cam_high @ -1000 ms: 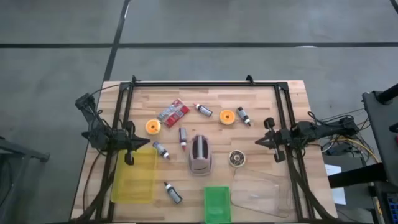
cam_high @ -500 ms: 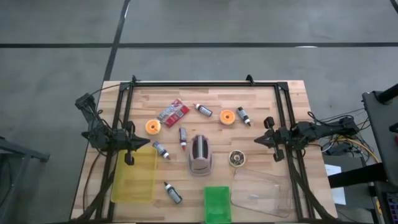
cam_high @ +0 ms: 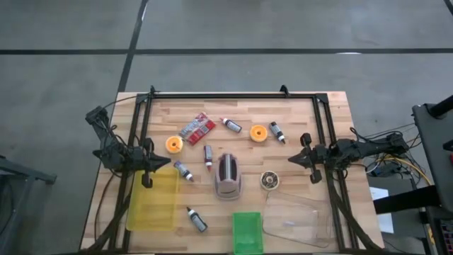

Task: Pick & Place Food Item
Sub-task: Put the top black food coloring bottle into the transparent bin

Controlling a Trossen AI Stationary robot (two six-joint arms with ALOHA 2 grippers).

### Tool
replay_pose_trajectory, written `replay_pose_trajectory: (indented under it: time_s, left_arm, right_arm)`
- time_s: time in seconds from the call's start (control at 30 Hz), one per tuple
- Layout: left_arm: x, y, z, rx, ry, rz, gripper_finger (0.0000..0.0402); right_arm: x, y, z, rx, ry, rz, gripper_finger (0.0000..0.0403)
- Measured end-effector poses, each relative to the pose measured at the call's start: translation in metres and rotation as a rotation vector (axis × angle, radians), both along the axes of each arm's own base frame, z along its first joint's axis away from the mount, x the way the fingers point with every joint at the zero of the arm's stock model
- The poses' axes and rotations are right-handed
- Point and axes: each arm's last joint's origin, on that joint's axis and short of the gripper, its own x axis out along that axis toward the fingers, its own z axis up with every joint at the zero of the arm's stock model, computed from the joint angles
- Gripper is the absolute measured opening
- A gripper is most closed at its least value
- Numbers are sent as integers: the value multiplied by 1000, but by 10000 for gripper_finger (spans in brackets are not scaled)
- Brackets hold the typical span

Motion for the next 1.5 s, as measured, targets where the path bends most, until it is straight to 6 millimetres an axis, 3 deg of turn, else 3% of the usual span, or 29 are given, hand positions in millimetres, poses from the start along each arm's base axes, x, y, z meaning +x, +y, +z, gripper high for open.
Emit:
replay_pose_trajectory:
  time_s: [0.2, 0.37, 0.5, 0.77, 1.07, 1.5]
  left_arm:
    - [0, 0, 0, -6, -1, 8, 135]
    - [0, 3, 0, -39, -8, 106, 229]
    - [-1, 5, 0, -41, -14, 177, 267]
    - [-2, 7, 0, -29, -16, 240, 273]
    - [-2, 7, 0, -28, -16, 240, 272]
    - [-1, 7, 2, -23, -23, 241, 271]
  right_arm:
    - [1, 0, -2, 64, 31, -2, 55]
    - [6, 0, -8, 125, 106, -57, 129]
    - [11, -1, -14, 161, 183, -121, 192]
    - [20, -3, -27, 127, 293, -275, 256]
    - [31, -2, -27, 120, 271, -355, 258]
    - [63, -5, -17, -3, 486, -554, 258]
